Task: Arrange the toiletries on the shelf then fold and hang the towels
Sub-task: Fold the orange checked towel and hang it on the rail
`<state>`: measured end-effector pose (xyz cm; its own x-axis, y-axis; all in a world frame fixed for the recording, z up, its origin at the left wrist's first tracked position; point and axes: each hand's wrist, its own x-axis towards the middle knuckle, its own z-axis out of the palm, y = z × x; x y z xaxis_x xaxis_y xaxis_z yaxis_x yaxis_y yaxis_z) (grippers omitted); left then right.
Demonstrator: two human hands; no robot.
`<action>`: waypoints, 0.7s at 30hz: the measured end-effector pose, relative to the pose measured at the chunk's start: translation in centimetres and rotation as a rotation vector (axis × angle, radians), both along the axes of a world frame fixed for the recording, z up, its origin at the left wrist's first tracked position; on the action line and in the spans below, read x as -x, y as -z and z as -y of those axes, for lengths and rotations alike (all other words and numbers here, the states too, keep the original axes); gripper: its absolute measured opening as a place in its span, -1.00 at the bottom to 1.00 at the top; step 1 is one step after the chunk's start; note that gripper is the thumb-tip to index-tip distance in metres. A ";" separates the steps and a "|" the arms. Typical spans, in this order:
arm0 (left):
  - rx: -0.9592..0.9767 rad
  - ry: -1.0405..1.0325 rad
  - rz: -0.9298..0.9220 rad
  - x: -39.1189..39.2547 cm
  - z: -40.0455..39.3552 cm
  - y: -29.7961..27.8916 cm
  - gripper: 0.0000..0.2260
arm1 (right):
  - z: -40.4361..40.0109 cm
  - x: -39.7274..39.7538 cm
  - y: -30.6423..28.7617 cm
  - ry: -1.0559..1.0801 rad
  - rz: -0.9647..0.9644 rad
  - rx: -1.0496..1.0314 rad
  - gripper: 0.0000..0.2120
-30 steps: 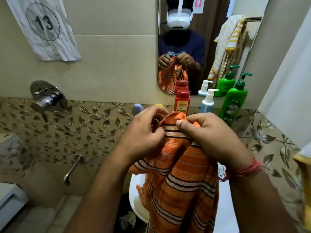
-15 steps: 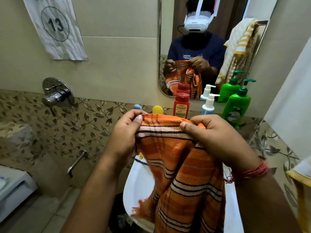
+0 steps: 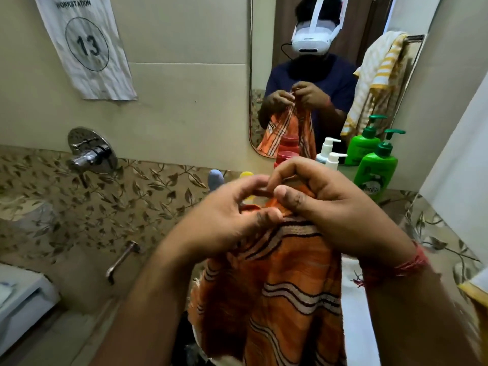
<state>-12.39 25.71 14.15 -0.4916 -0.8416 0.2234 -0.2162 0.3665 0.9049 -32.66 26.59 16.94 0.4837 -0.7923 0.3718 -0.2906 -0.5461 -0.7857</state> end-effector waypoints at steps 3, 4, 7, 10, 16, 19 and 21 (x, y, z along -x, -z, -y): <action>-0.037 0.039 -0.040 0.3 0.2 0.1 -0.74 | 0.8 -0.1 -0.3 0.057 0.015 0.082 -0.92; -0.012 -0.007 -0.107 -0.2 0.4 0.1 -0.77 | 1.0 0.2 -0.2 0.072 0.011 0.082 -0.90; 0.071 -0.100 -0.310 -2.2 0.9 -0.1 -0.75 | 0.8 1.6 0.7 0.051 0.008 -0.056 -0.80; 0.104 -0.128 -0.437 -3.8 1.3 -0.2 -0.66 | 0.5 3.0 1.6 0.003 0.073 -0.201 -0.78; 0.073 -0.004 -0.045 -3.6 1.4 -1.3 -0.58 | 0.4 1.0 0.4 -0.097 0.127 -0.219 -0.84; 0.133 0.110 0.080 -1.8 1.2 -2.0 -0.60 | 0.6 -1.1 -0.1 -0.088 -0.006 -0.078 -0.79; 0.168 0.085 0.078 -1.5 1.2 -2.1 -0.78 | 0.8 -1.3 0.0 -0.036 -0.011 -0.033 -0.80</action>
